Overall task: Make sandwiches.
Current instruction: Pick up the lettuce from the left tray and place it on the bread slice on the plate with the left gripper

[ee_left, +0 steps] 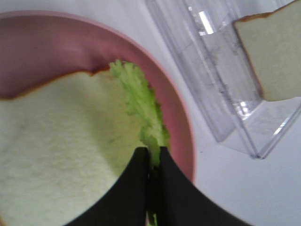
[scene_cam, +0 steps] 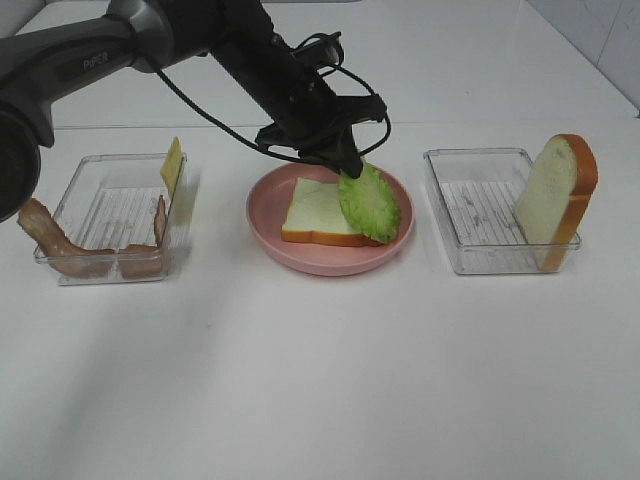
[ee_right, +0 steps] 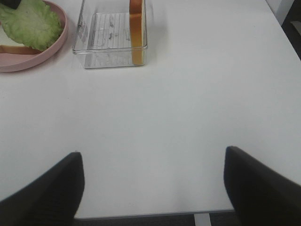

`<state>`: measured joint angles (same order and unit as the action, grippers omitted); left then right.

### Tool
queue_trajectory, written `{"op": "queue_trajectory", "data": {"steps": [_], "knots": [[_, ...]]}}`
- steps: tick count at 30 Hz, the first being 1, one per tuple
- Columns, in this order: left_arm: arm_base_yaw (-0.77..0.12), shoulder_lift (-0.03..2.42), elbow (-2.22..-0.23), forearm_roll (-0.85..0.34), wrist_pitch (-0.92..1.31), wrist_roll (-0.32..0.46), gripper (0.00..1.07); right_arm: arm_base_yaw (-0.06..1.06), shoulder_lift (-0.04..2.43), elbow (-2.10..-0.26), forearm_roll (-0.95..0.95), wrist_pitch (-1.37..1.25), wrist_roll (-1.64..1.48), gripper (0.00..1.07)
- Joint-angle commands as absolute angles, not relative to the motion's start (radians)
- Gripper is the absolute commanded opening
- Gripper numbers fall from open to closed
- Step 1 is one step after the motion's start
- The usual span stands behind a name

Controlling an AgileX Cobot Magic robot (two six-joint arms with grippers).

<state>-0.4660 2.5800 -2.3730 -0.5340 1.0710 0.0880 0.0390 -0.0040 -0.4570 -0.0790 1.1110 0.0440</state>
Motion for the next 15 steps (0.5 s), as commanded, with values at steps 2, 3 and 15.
{"op": "queue_trajectory", "data": {"steps": [2, 3, 15], "knots": [[-0.47, 2.581, -2.379, -0.394, 1.09, 0.043, 0.0, 0.037, -0.025, -0.454, -0.077, 1.104, 0.049, 0.8], [-0.47, 2.581, -2.379, -0.394, 1.09, 0.043, 0.0, 0.037, -0.025, -0.454, -0.077, 1.104, 0.049, 0.8], [-0.47, 2.581, -2.379, -0.351, 1.084, 0.032, 0.01, 0.037, -0.025, -0.454, -0.077, 1.104, 0.049, 0.8]]}}
